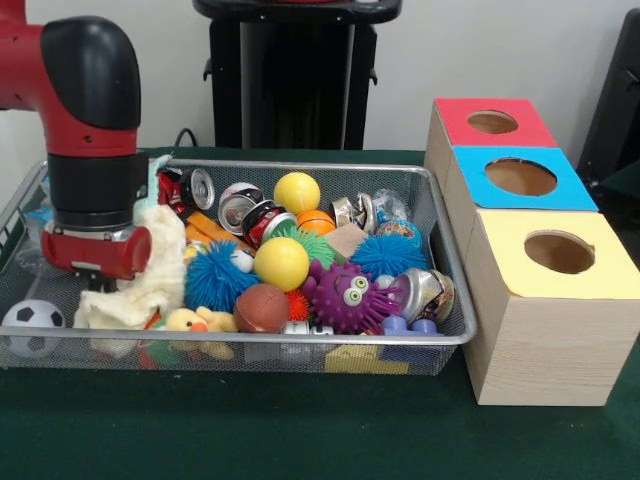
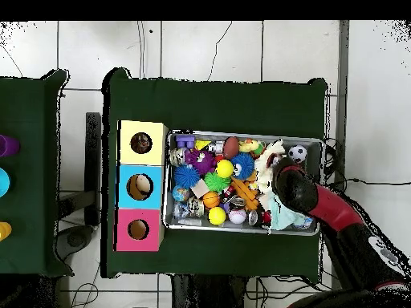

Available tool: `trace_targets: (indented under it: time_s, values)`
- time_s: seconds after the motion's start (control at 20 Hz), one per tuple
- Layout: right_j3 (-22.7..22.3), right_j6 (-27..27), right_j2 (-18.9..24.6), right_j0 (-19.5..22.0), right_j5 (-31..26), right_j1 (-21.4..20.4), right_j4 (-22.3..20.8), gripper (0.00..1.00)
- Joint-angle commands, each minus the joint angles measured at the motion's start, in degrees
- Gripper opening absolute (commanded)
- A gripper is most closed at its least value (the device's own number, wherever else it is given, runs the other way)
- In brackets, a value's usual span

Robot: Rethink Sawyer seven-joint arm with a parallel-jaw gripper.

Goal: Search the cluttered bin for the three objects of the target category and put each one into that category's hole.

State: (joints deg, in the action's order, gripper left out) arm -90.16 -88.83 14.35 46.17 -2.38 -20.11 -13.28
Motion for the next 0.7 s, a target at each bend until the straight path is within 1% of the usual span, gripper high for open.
trace_targets:
  time_s: [0.05,0.2,0.4,0.45,0.7]
  values:
    - [-8.19,-8.68,-2.12,-3.22,-5.22,-3.72,-0.08,0.0]
    - [-9.66,-8.13,-1.83,-2.47,-5.33,-4.81,-0.29,0.0]
    - [-12.49,-8.57,-2.27,-1.79,-3.05,-6.38,-1.01,0.0]
    - [-13.66,-8.63,-2.28,-1.4,-3.19,-7.13,-1.01,0.0]
    - [-15.62,-8.23,-2.39,-0.39,-5.06,-8.59,-0.21,0.0]
